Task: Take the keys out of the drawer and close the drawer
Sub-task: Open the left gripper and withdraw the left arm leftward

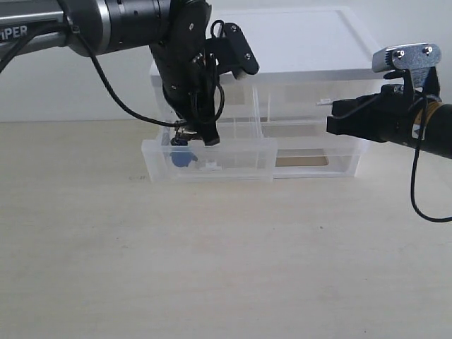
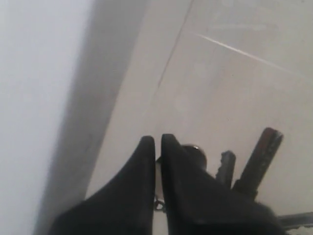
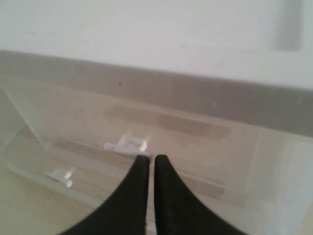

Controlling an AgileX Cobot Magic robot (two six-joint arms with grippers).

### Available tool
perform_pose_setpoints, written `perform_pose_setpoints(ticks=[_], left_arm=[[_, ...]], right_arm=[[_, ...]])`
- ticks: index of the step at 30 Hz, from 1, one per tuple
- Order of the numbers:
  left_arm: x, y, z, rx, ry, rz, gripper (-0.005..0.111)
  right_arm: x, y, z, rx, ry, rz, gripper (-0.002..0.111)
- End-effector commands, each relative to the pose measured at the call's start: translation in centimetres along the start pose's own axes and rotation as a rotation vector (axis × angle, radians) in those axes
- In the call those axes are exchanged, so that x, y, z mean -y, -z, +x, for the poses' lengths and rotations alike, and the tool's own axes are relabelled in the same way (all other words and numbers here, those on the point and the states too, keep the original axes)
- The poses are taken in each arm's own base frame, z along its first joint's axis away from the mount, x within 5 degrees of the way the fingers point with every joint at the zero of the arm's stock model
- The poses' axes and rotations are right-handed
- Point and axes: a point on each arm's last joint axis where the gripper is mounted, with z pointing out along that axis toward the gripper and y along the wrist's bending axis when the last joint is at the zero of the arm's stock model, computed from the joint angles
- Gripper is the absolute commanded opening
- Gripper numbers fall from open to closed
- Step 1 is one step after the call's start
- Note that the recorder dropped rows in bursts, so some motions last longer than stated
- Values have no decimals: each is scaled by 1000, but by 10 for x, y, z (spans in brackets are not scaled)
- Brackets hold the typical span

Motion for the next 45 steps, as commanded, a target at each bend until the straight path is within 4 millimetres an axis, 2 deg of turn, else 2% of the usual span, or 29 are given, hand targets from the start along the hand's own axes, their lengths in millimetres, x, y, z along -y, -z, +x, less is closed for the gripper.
perform_pose_setpoints(ticks=[1,4,7,12,15,19,25,29,33,40,41,45], left_arm=[[26,-5,1,-58,-73,158,4],[31,4,-10,23,-114,162,4],[17,41,-16,142,-47,91,4],[0,114,-5,262,55,81,4],[0,140,1,331,96,113,4],[3,166,21,372,123,106,4],[20,193,66,503,217,36,4],[43,210,109,683,340,-12,4],[72,218,158,872,414,-66,4],[127,220,240,1171,514,-134,4],[140,222,262,1252,532,-163,4],[161,216,291,1382,539,-219,4]], right_arm=[[0,0,-1,2,4,-1,1],[0,0,-2,4,4,-2,1],[0,0,-2,4,4,-2,1],[-1,0,-2,7,-3,-4,1],[-1,0,-1,2,4,-12,1],[-5,1,-1,-4,3,-45,1],[-10,6,-4,-16,3,-83,1],[-16,15,-6,5,3,-100,1],[-23,30,-14,39,13,-111,1],[-38,64,-35,122,63,-119,1],[-43,76,-43,154,77,-126,1],[-55,99,-53,212,101,-141,1]])
